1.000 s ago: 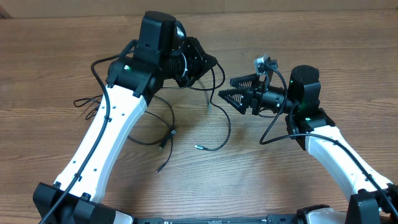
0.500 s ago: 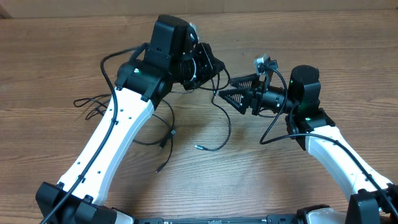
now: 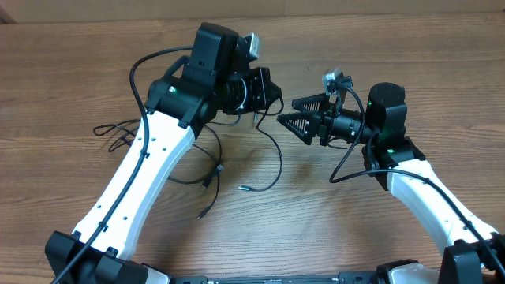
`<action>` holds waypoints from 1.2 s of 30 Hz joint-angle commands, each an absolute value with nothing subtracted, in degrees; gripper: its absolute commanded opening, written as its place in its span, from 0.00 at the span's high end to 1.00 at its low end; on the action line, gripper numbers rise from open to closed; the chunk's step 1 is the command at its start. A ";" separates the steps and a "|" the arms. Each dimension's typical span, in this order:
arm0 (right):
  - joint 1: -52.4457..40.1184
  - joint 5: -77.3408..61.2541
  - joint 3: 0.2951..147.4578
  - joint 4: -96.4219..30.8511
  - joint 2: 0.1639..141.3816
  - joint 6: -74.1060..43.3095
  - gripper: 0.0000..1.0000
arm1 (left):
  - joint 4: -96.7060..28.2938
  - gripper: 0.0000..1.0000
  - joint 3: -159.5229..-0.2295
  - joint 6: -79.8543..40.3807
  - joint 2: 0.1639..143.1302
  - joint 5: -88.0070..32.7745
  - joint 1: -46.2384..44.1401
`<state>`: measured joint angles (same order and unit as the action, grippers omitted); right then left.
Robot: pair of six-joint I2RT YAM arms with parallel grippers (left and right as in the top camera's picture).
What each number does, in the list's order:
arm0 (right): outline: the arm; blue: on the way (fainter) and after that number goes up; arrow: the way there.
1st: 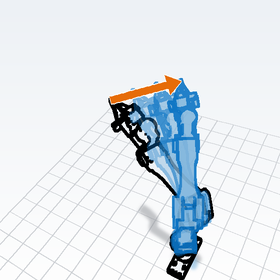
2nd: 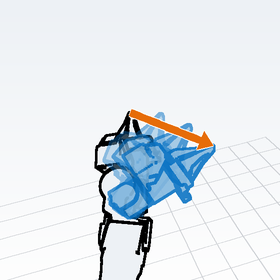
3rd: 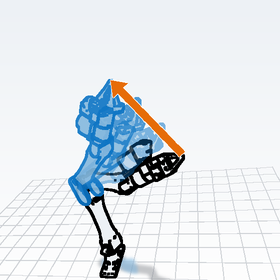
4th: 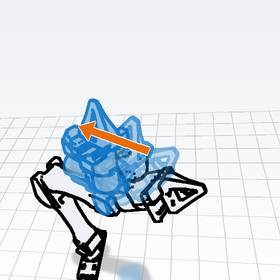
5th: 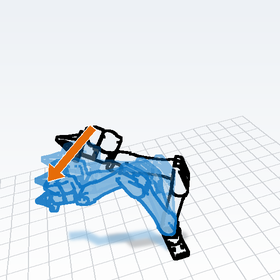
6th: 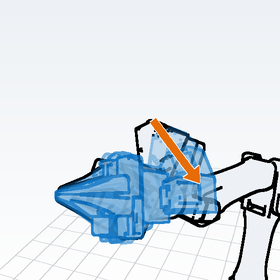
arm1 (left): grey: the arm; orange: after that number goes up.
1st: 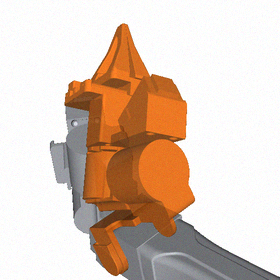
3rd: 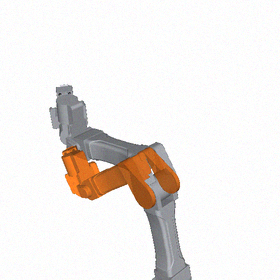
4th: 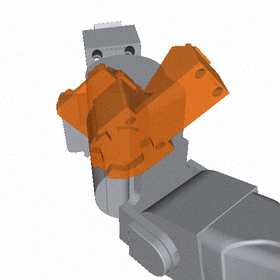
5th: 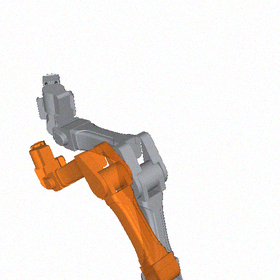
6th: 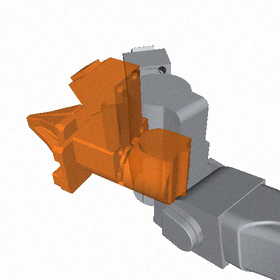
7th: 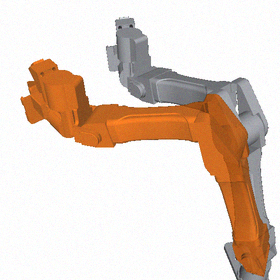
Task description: Untangle cables
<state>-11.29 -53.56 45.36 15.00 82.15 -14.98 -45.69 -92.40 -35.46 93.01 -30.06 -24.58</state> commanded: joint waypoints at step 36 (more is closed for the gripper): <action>-11.20 -60.58 45.71 25.21 82.32 -16.27 0.18 | -44.95 0.96 -92.64 -20.51 93.32 -58.00 -22.74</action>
<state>-11.29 -59.68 45.36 24.80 82.15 -15.90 -45.32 -92.40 -22.02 93.03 -55.86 -22.28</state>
